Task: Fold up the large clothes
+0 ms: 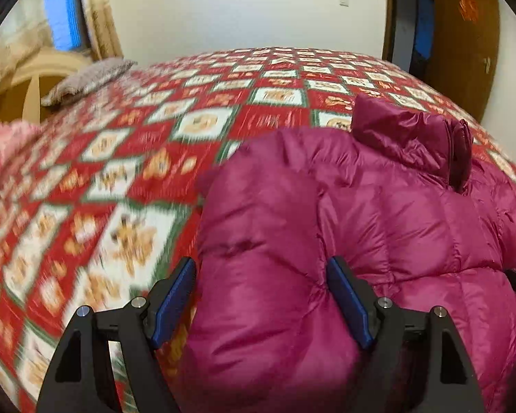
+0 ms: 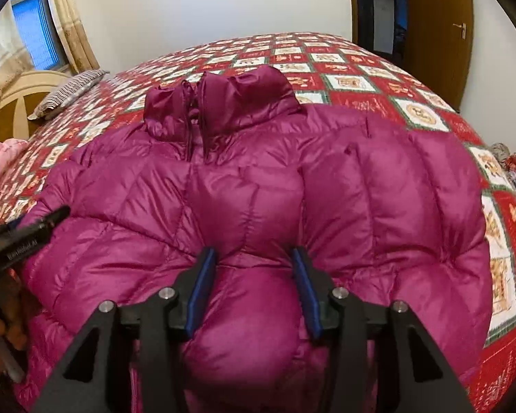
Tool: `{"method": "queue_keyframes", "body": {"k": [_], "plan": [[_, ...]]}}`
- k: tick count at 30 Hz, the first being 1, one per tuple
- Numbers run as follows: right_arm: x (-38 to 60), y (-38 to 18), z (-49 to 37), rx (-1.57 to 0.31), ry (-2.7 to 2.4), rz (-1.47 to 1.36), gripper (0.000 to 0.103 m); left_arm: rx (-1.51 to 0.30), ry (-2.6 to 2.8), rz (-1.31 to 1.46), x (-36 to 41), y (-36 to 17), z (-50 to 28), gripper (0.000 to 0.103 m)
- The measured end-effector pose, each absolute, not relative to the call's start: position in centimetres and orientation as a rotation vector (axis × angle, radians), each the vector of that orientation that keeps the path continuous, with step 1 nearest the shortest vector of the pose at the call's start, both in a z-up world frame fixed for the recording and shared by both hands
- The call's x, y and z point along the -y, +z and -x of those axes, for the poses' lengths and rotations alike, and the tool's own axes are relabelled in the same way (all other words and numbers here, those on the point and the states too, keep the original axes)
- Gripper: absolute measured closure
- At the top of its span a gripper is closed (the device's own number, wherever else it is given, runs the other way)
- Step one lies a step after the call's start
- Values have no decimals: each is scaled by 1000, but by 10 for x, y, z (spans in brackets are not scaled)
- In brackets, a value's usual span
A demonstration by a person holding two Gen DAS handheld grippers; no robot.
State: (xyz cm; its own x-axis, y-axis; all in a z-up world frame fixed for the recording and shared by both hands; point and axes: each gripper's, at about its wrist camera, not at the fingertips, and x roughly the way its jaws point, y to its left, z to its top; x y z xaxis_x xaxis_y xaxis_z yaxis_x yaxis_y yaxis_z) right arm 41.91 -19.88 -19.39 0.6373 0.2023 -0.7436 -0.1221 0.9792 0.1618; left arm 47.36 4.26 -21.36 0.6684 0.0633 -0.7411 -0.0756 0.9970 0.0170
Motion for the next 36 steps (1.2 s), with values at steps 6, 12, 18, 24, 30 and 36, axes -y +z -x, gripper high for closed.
{"method": "queue_keyframes", "body": {"k": [6, 12, 18, 24, 30, 36], "plan": [[187, -187, -422, -907, 157, -25, 47, -861, 103, -38, -32, -211, -479, 17], [197, -117, -459, -826, 152, -100, 15, -748, 76, 28, -51, -163, -467, 17], [185, -99, -559, -930, 85, -175, 13, -699, 108, 35, -61, -130, -486, 17], [168, -145, -625, -1112, -14, -160, 15, -697, 113, 3, -62, -130, -506, 17], [183, -159, -613, -1156, 29, -109, 65, -695, 83, -26, -53, -130, -523, 17], [225, -161, -576, -1129, 34, -99, 89, -705, 27, -1, -31, -124, -534, 17]]}}
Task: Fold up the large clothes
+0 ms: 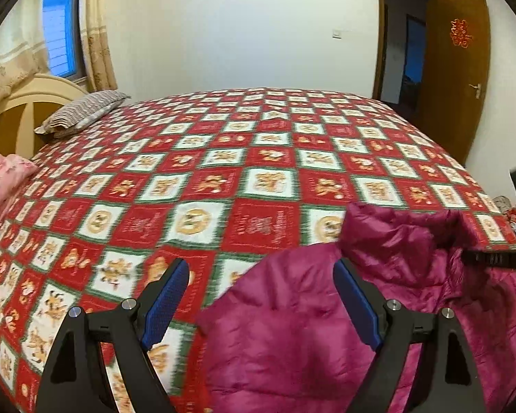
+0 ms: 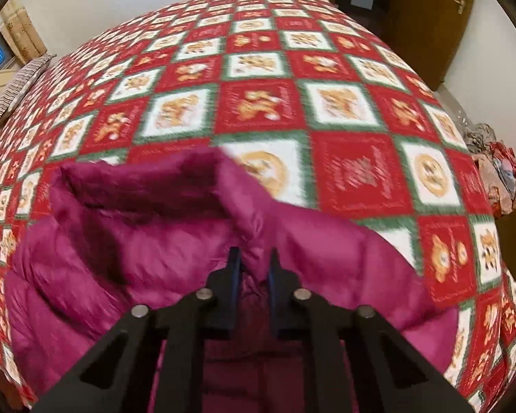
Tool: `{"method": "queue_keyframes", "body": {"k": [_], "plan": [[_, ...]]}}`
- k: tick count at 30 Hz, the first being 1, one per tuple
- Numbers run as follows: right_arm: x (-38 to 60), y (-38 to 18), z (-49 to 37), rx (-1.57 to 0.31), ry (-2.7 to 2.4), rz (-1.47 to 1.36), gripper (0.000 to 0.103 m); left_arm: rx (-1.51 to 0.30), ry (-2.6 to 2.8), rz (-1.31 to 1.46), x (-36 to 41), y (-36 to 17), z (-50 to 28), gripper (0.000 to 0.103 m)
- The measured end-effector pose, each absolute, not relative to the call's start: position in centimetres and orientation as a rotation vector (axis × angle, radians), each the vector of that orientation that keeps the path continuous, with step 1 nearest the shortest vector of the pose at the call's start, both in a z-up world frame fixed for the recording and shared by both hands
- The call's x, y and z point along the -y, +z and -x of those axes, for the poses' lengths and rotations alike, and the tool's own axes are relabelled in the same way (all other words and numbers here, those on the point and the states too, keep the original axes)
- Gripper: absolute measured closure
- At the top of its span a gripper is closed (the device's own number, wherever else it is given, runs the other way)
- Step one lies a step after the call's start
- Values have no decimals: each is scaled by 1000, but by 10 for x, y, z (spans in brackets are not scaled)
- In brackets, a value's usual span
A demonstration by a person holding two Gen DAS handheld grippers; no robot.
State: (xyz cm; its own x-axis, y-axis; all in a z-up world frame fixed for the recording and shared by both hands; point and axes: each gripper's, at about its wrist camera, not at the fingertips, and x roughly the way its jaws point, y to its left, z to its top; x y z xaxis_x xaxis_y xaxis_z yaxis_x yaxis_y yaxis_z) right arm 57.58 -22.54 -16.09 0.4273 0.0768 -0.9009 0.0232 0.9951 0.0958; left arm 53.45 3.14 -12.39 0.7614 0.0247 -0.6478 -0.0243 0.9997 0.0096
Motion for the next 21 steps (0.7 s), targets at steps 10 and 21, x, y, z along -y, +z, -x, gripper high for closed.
{"method": "queue_keyframes", "body": {"k": [10, 21], "plan": [[248, -187, -542, -971, 85, -197, 91, -742, -46, -15, 34, -112, -565, 17], [254, -194, -527, -839, 112, -204, 90, -884, 27, -37, 83, -159, -621, 17]]}}
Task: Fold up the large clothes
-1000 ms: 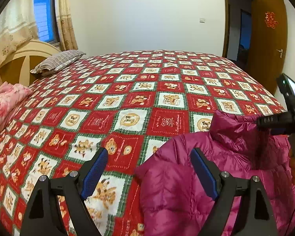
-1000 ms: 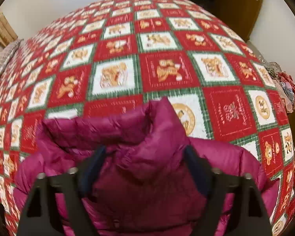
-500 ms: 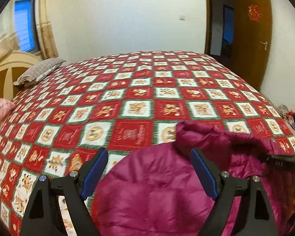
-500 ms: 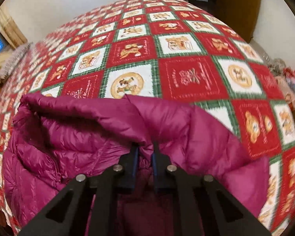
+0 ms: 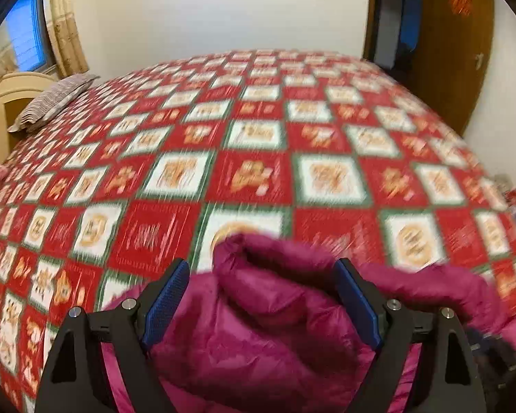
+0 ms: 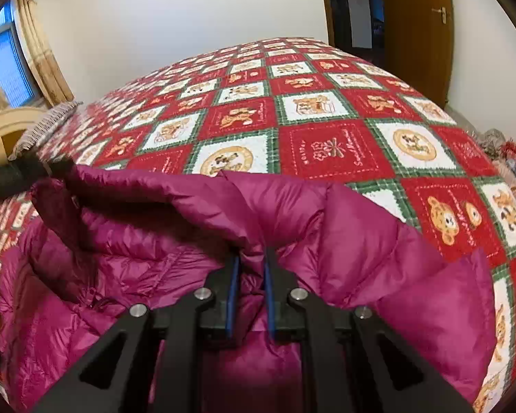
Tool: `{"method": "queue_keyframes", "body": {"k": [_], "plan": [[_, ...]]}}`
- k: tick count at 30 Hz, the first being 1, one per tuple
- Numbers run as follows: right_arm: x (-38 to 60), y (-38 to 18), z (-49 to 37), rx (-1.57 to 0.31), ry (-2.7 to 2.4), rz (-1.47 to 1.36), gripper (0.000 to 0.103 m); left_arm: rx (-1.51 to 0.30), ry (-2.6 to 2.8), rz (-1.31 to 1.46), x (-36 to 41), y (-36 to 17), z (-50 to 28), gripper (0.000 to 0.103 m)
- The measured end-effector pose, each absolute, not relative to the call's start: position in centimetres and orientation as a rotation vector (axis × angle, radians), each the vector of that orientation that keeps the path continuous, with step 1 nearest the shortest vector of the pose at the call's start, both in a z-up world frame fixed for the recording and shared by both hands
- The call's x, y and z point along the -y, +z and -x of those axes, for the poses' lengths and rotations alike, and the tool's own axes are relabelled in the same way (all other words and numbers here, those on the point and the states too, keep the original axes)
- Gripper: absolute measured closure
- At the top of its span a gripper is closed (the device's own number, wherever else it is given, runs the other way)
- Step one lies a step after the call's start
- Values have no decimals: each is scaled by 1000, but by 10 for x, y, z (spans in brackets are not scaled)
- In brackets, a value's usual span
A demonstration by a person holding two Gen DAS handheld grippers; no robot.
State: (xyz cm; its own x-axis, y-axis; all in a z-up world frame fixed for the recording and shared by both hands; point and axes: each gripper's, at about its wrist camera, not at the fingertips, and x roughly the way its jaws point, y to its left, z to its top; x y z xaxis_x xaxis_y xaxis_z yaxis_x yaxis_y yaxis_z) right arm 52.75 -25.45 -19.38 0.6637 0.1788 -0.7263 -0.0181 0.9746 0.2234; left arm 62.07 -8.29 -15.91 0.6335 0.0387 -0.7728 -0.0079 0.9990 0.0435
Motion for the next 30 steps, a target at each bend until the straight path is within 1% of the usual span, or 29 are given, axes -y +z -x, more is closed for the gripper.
{"method": "queue_keyframes", "body": {"k": [2, 3, 5, 6, 10, 11, 14, 15, 16, 18, 20, 21, 24, 27, 29, 30], "plan": [[257, -194, -528, -838, 120, -221, 90, -885, 58, -46, 74, -167, -612, 27], [258, -195, -528, -838, 123, -227, 90, -882, 82, -49, 67, -169, -605, 29], [259, -195, -528, -837, 128, -238, 90, -885, 118, -42, 53, -174, -596, 40], [259, -196, -527, -836, 129, -239, 90, -898, 127, -25, 44, -179, -591, 41], [259, -196, -527, -838, 128, -239, 90, -936, 125, 58, 19, -199, -578, 42], [259, -196, -528, -840, 128, -238, 89, -928, 123, 69, 17, -204, -574, 42], [259, -194, -530, -858, 140, -238, 84, -856, 140, 54, 21, -213, -563, 40], [260, -190, -530, -880, 147, -237, 79, -852, 146, 42, 23, -214, -562, 40], [262, -184, -526, -887, 142, -234, 70, -855, 148, 42, 23, -214, -563, 40], [270, -164, -511, -828, 100, -217, 65, -859, 136, 62, 20, -215, -565, 40], [276, -141, -495, -746, 21, -192, 65, -857, 127, 85, 16, -216, -566, 39], [277, -130, -491, -707, -6, -201, 63, -856, 131, 79, 17, -216, -566, 39], [264, -110, -502, -678, 13, -212, 63, -858, 148, 42, 23, -215, -567, 37], [234, -116, -542, -752, 22, -146, 63, -867, 121, 59, 20, -212, -567, 37], [221, -132, -560, -812, 40, -131, 63, -882, 88, 68, 15, -204, -564, 37], [213, -147, -568, -865, 58, -111, 65, -884, 79, 77, 11, -199, -561, 37]]}}
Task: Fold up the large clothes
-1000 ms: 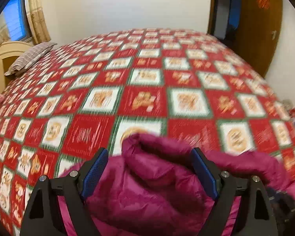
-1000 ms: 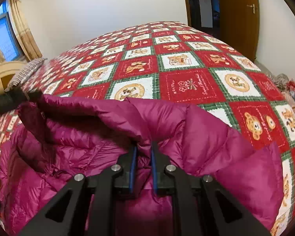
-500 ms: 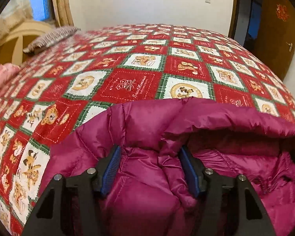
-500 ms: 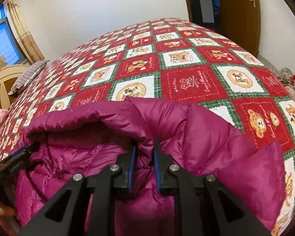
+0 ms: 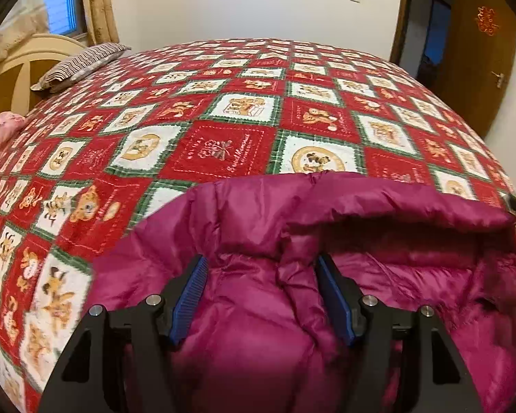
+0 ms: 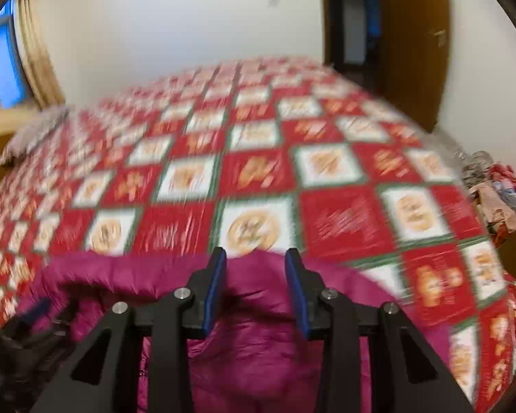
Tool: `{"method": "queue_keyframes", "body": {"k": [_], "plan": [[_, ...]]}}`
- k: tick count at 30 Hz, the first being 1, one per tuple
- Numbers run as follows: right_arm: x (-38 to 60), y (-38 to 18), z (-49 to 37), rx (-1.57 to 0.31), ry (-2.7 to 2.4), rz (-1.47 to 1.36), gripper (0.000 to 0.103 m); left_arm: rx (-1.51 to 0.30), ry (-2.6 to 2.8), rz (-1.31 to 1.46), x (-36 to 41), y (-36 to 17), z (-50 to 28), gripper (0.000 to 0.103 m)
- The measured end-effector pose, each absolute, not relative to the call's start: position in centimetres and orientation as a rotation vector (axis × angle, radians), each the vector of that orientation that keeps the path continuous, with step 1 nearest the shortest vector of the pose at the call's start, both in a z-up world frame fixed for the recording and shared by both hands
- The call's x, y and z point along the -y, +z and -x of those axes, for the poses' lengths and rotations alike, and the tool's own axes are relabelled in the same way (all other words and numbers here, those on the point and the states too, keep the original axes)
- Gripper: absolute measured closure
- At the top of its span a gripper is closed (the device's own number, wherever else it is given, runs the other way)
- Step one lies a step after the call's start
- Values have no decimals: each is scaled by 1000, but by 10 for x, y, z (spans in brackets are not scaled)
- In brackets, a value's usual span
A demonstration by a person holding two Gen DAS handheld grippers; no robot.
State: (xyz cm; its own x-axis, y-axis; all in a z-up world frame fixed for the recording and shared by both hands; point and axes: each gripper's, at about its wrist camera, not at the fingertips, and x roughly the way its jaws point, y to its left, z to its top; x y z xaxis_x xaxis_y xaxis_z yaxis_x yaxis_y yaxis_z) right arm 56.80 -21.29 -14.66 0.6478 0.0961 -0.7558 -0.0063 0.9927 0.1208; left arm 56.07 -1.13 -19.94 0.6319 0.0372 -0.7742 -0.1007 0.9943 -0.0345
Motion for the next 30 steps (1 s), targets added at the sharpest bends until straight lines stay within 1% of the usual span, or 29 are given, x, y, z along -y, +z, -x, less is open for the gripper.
{"method": "queue_keyframes", "body": {"k": [3, 5, 7, 9, 13, 16, 19, 26, 30], "plan": [[205, -180, -564, -931, 78, -56, 65, -864, 43, 127, 3, -172, -548, 37], [206, -187, -552, -875, 88, -24, 65, -804, 18, 135, 5, -151, -546, 36], [208, -187, -548, -862, 89, -16, 65, -734, 5, 114, 16, -129, -557, 35], [207, -188, -546, -856, 85, -5, 65, -719, 16, 85, 28, -121, -575, 35], [207, -187, -542, -843, 81, 6, 65, -787, 65, -5, 55, -148, -617, 34], [205, -188, -543, -836, 82, 2, 65, -847, 97, -41, 61, -185, -622, 34], [204, -188, -544, -831, 83, 2, 65, -878, 88, -2, 51, -213, -618, 34], [204, -187, -543, -821, 83, -5, 65, -863, 108, -25, 57, -217, -617, 33], [215, -170, -529, -772, 85, -47, 65, -862, 108, -21, 58, -219, -618, 33]]}}
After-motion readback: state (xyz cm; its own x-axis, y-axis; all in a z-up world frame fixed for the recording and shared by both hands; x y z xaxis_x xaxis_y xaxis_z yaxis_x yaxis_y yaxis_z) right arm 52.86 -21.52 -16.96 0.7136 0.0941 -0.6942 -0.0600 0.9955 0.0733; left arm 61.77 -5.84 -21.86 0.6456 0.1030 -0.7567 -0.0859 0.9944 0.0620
